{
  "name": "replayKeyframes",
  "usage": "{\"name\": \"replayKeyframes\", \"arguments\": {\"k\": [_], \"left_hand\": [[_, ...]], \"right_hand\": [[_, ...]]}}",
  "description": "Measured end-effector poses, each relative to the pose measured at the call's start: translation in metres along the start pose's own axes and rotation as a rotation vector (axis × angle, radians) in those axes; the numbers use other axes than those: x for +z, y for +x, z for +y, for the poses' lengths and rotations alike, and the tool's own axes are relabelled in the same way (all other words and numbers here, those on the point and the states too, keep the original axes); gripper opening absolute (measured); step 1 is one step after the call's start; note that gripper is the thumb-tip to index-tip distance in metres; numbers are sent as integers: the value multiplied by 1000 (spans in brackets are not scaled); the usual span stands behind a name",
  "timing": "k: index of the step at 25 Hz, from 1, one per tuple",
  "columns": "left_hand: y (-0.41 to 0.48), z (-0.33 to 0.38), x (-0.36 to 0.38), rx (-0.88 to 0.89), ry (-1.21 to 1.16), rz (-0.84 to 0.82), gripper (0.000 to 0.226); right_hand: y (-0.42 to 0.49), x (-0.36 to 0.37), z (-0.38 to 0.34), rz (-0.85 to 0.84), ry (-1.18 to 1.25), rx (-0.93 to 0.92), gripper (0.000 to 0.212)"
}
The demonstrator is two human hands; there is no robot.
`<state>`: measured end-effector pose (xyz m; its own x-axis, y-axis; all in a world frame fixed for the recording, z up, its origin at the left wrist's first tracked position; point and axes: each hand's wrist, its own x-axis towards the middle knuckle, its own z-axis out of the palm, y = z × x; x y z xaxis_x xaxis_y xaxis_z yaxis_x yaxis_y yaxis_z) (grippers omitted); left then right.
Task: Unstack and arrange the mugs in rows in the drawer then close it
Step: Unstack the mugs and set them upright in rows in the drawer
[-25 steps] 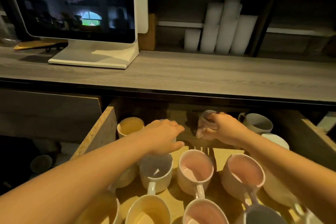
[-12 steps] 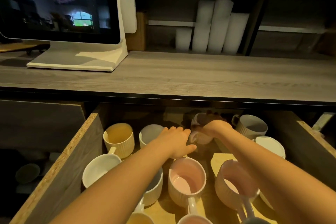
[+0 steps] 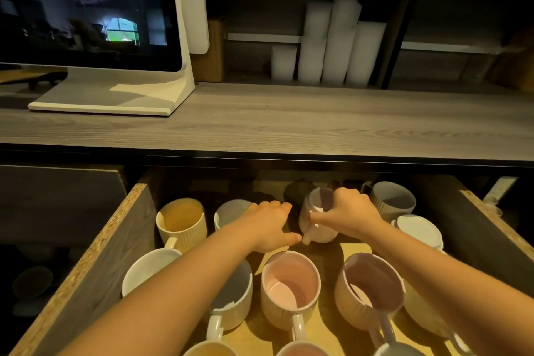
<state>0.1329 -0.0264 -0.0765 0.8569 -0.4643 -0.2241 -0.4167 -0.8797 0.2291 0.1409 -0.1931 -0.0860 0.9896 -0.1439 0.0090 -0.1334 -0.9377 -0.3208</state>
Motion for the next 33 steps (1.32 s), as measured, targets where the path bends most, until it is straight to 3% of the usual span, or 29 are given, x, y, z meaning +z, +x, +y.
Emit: {"name": "replayKeyframes", "arguments": {"k": [9,16,20,24,28,33], "left_hand": [[-40,1,-18,95,-15,-34,97],[-66,7,-13,145,-184,102,103],[-74,2,-9,195,-428,194,103],[-74,0,-9,265,-604,258,87],[-76,-7,-10,296,-553,301,82],[-80,-6,-18,336,-494,339,87]], "right_hand": [[-67,-55,7,95,138,-124,78],[-93,-60,-4,111,495,-232,62],[-98,-57,-2,14,729,-241,53],[-100,-46,0,-110,934,-212,46],[-102,-43,1,-245,863,-273,57],[-102,-50,1,-356,772,-392,53]]}}
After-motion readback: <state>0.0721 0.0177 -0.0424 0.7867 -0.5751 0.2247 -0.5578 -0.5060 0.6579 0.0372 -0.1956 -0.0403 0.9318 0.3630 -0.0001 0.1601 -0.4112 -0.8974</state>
